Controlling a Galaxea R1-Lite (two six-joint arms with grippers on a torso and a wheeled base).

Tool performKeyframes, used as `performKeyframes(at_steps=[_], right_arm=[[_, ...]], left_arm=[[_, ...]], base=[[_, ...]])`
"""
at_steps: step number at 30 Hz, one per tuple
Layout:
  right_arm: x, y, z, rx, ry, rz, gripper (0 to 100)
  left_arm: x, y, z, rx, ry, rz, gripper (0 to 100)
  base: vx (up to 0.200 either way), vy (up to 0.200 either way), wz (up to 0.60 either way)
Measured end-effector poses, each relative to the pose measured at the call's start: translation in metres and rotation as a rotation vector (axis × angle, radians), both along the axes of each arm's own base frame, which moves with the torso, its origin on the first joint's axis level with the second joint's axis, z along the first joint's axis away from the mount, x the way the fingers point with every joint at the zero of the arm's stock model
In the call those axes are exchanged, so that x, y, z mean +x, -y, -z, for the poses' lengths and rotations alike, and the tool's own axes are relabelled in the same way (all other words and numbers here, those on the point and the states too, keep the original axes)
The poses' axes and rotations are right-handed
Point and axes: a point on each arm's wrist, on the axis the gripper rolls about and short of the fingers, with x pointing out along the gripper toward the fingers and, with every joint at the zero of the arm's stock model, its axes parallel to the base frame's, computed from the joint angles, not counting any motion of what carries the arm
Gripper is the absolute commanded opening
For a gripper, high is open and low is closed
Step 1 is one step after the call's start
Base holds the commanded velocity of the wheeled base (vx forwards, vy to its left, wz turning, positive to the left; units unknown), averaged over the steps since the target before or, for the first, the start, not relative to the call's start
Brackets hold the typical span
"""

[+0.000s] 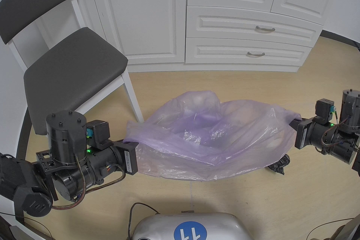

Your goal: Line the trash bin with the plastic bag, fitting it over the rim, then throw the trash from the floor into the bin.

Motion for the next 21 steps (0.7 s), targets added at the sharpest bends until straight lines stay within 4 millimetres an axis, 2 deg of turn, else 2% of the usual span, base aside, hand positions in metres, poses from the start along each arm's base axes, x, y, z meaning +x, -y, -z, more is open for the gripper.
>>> performKeyframes(at_steps=[9, 21], right_arm=[[-0.015, 0.008, 0.017, -0.193, -0.008, 0.014, 0], [-0.017, 0.020, 0.037, -0.345, -0.060, 0.027, 0]], left_arm=[[0.011, -0.007, 0.000, -0.027, 0.038, -0.051, 0], [0.011, -0.015, -0.002, -0.023, 0.049, -0.075, 0]], base=[[0.000, 0.000, 0.00], [0.000, 0.000, 0.00]])
